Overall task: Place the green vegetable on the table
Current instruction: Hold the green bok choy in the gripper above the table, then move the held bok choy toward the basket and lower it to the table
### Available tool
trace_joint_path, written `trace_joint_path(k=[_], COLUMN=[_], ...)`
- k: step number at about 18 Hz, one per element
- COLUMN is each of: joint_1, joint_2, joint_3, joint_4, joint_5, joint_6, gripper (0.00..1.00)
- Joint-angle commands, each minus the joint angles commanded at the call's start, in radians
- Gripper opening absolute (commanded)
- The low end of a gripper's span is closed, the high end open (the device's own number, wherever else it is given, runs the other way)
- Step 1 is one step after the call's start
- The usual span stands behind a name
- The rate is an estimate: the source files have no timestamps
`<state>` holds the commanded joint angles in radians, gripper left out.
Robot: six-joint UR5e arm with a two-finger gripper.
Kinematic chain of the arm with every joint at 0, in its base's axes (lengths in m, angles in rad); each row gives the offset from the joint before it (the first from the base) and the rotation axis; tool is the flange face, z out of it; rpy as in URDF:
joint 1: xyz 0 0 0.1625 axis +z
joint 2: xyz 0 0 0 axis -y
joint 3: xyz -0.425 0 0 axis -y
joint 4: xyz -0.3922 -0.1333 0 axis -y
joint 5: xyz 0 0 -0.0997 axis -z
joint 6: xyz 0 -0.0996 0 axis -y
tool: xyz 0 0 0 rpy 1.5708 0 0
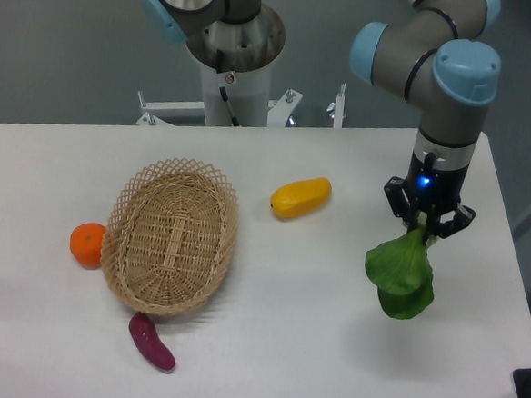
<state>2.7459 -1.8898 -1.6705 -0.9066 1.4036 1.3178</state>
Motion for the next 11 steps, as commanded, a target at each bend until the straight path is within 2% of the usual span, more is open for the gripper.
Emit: trace_joint_path(k=[3,6,11], joint_1=[-0.021,-0.055,-0.144], joint_2=[-0.014,-0.046,-0.106], joint_3=[-0.001,0.005,0.003], joint_4=[0.021,0.046,0.138], joint_5=[0.002,0.002,0.005], joint_6=[-0.041,-0.146,-0.324], gripper=[0.25,0.25,0.25])
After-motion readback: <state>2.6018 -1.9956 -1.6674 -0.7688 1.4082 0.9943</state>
